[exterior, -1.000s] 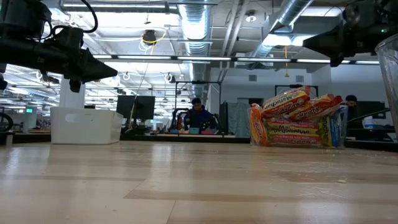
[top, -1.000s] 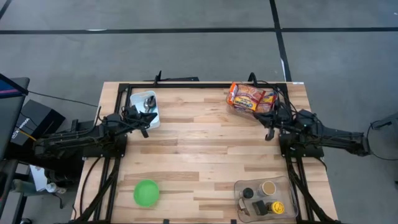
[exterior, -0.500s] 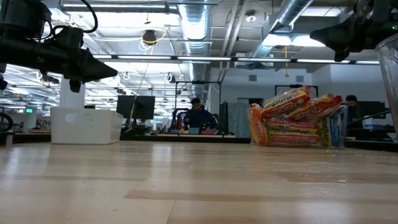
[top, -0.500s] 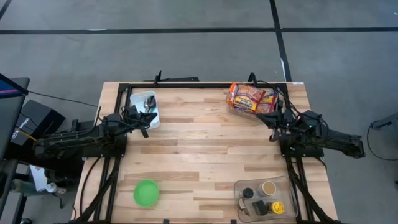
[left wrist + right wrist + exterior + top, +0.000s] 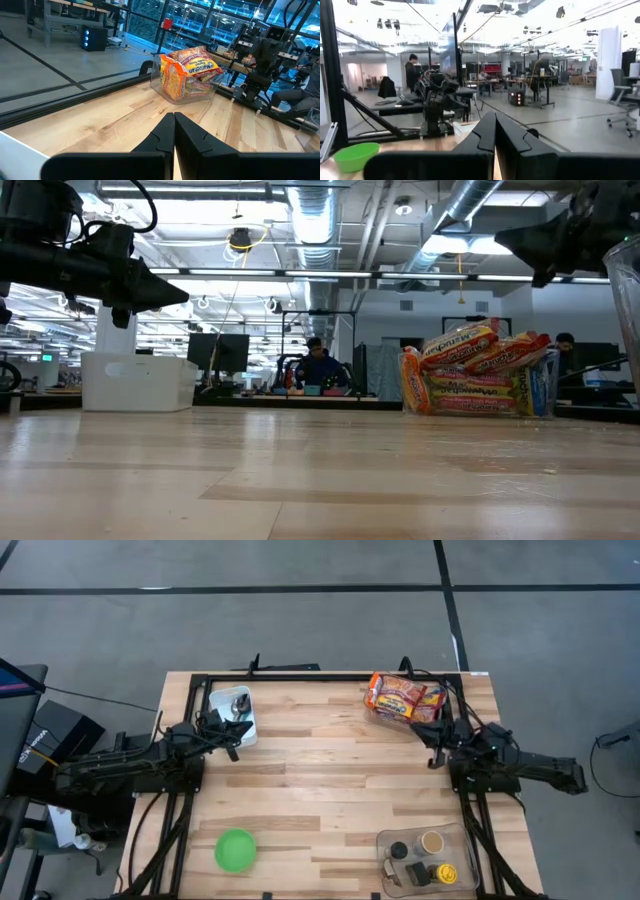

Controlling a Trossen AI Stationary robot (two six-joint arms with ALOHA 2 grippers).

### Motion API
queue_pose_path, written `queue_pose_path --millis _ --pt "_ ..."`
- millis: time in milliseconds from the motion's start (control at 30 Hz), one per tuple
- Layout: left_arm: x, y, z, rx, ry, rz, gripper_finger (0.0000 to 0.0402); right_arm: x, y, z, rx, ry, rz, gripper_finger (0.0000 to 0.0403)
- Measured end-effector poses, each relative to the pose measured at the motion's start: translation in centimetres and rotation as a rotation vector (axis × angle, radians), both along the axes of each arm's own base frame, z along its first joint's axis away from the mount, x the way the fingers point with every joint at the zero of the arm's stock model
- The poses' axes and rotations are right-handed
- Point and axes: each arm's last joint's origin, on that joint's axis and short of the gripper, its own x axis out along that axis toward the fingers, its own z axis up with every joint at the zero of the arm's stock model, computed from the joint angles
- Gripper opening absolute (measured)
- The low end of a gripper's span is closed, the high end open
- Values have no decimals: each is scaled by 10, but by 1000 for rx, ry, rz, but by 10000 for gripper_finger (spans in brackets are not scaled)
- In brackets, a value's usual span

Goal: Pick & Place Food Item
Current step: Return to Home Position

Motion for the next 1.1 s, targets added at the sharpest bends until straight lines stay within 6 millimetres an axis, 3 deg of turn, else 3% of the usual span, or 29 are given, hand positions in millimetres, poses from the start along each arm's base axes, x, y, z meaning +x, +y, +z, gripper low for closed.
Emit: queue_pose_path --millis 267,467,1100 --pt "0 0 0 0 0 0 2 2 0 -9 26 44 4 0" --pt "0 0 0 0 0 0 2 5 -1 -27 72 233 3 0" --pt "0 0 0 0 0 0 2 6 -1 -28 69 251 -5 0"
